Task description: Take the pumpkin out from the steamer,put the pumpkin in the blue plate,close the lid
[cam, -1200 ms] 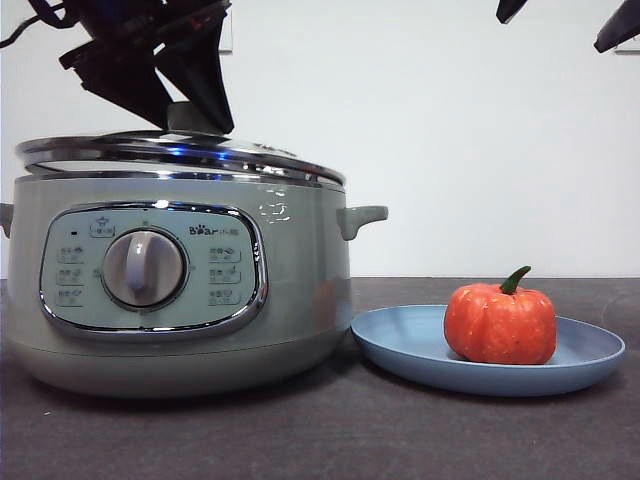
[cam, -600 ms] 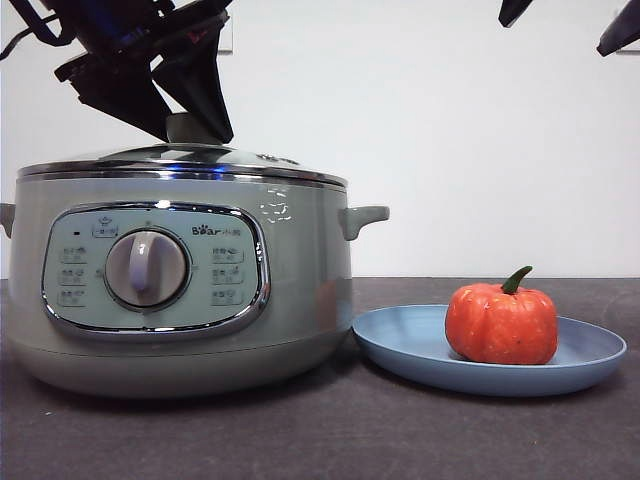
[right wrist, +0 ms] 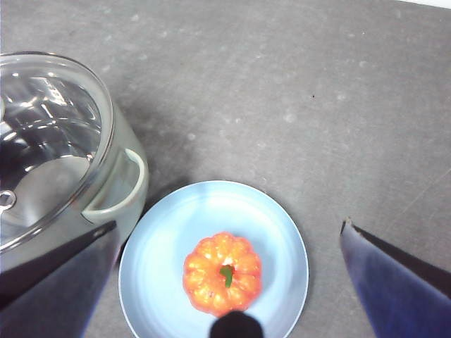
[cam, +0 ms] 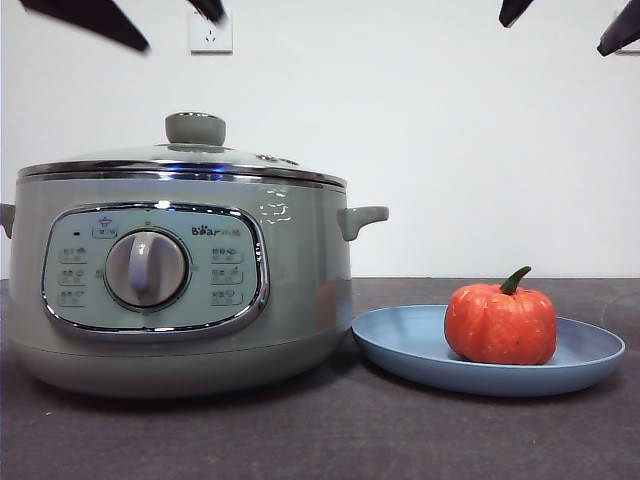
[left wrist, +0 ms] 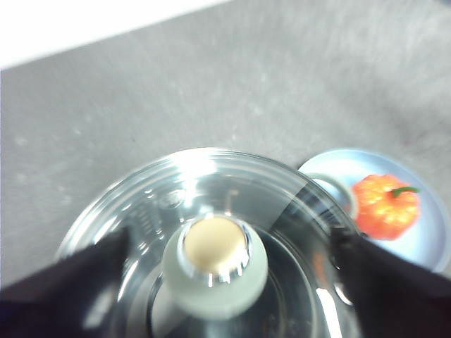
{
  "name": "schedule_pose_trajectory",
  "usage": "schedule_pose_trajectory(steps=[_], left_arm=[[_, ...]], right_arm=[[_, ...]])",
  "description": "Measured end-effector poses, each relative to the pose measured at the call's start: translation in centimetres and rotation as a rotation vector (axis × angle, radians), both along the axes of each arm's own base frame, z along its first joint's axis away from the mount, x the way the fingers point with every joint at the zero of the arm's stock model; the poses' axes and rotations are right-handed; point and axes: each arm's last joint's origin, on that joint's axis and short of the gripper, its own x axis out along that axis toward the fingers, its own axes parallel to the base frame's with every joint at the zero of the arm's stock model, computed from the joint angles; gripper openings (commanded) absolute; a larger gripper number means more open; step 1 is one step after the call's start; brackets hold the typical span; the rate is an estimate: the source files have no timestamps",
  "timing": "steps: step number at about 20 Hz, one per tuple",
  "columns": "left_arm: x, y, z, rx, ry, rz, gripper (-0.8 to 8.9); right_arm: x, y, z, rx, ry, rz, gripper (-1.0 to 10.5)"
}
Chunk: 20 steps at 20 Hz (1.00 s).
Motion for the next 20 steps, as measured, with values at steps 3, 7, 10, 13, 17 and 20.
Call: schedule_pose_trajectory(steps=[3, 7, 10, 13, 17, 20], left_arm=[[-2.5, 1.5, 1.2, -0.007, -0.018, -0.001, -0.08], [-4.0, 2.7, 1.4, 0.049, -0.039, 0.1, -0.08], [-5.8, 3.7, -0.2, 0.033, -0.096, 0.128, -0.08], [-7.2, 4.6, -2.8, -0.031, -0.185, 0.141, -0.06], [-7.5, 4.8, -3.9, -0.009, -0.129, 0.148, -0.01], [-7.5, 4.8, -4.5, 0.023, -0.078, 0.149, -0.01]], right_arm=[[-0.2, -0.1, 0.2, 0.006, -0.008, 0.0, -0.2], [-1.7, -0.8, 0.5, 0.056, -0.115, 0.0, -0.1], [-3.8, -1.8, -1.6, 0.111, -0.235, -0.002, -0.1], [-5.0, -2.3, -4.4, 0.123, -0.261, -0.003, 0.1], [-4.7, -2.2, -5.3, 0.147, -0.183, -0.031, 0.0], [-4.7, -2.2, -5.4, 0.165, -0.163, -0.045, 0.0]])
